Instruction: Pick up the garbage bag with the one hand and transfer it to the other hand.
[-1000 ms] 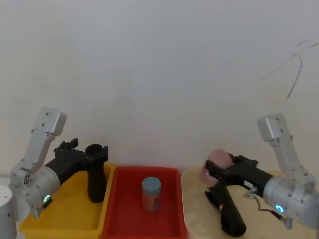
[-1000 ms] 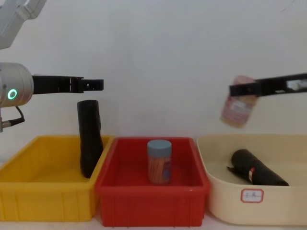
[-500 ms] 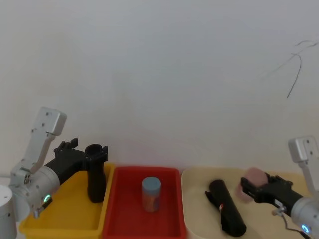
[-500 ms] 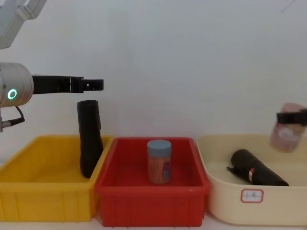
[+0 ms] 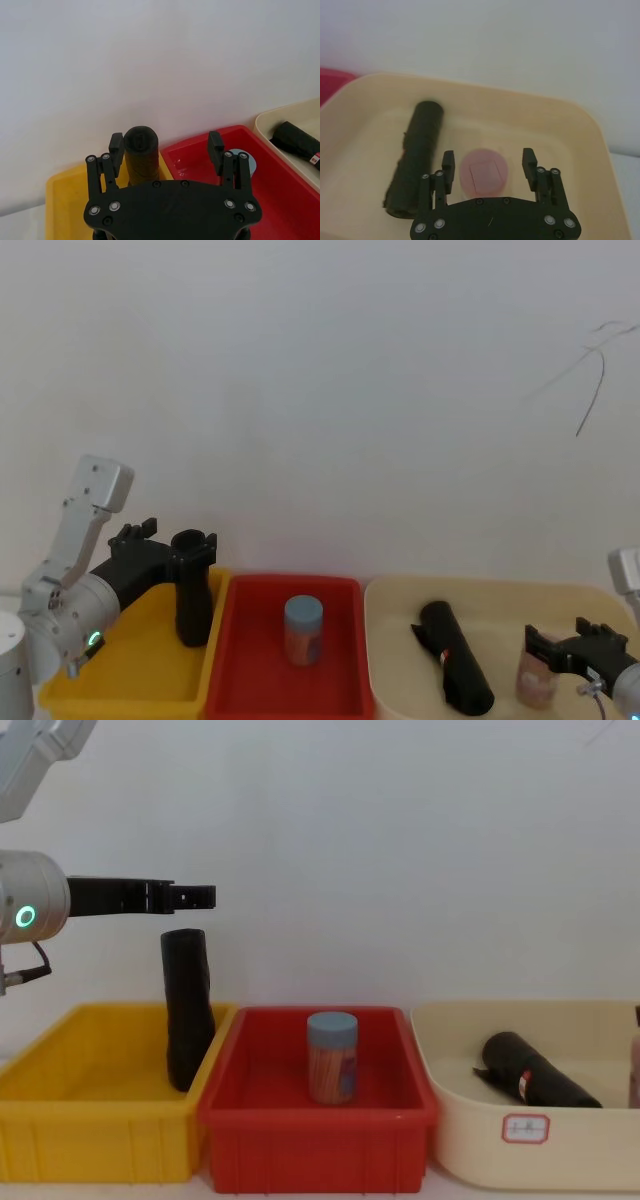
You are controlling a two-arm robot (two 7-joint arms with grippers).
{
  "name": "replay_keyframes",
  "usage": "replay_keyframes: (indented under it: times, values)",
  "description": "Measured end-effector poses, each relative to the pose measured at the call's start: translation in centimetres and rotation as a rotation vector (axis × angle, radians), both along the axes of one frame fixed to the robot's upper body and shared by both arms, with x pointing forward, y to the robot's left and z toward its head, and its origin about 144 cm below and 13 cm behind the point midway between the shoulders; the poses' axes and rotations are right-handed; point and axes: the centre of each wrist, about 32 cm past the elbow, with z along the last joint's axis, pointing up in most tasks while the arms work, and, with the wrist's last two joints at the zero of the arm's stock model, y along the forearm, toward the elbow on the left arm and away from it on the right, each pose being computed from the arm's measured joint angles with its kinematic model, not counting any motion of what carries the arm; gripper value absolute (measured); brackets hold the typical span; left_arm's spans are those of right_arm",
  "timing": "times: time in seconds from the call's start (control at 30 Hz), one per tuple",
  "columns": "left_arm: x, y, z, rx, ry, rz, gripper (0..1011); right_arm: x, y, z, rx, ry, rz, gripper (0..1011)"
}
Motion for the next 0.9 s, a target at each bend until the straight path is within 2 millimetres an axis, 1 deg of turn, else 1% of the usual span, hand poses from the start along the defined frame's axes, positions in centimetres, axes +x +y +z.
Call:
replay_keyframes:
  times: [0.13,0.27,0.3,0.57,0.9]
  values:
    - [0.0,0.0,0.0,0.000,0.000,0.000,1002,0.0,-0.3,-0.3,-0.008,0.008,-0.021,895]
    - [0.0,0.0,0.0,0.000,0.000,0.000,1002,0.0,-0.6,-0.7,-0.014,0.015,-0.038,990]
    - [0.0,0.0,0.0,0.000,0.000,0.000,1002,0.0,-0.6,-0.7,-0.014,0.016,-0.041,1001]
    - [0.0,0.0,0.0,0.000,0.000,-0.001,1001,-0.1,-0.6,-0.8,-0.018,0.002,-0.044,1001]
    - [0.1,-0.1,0.2,-0.001,-0.004,-0.059,1002,-1.2,0.1,-0.4,-0.010,-0.093,-0.001,1001]
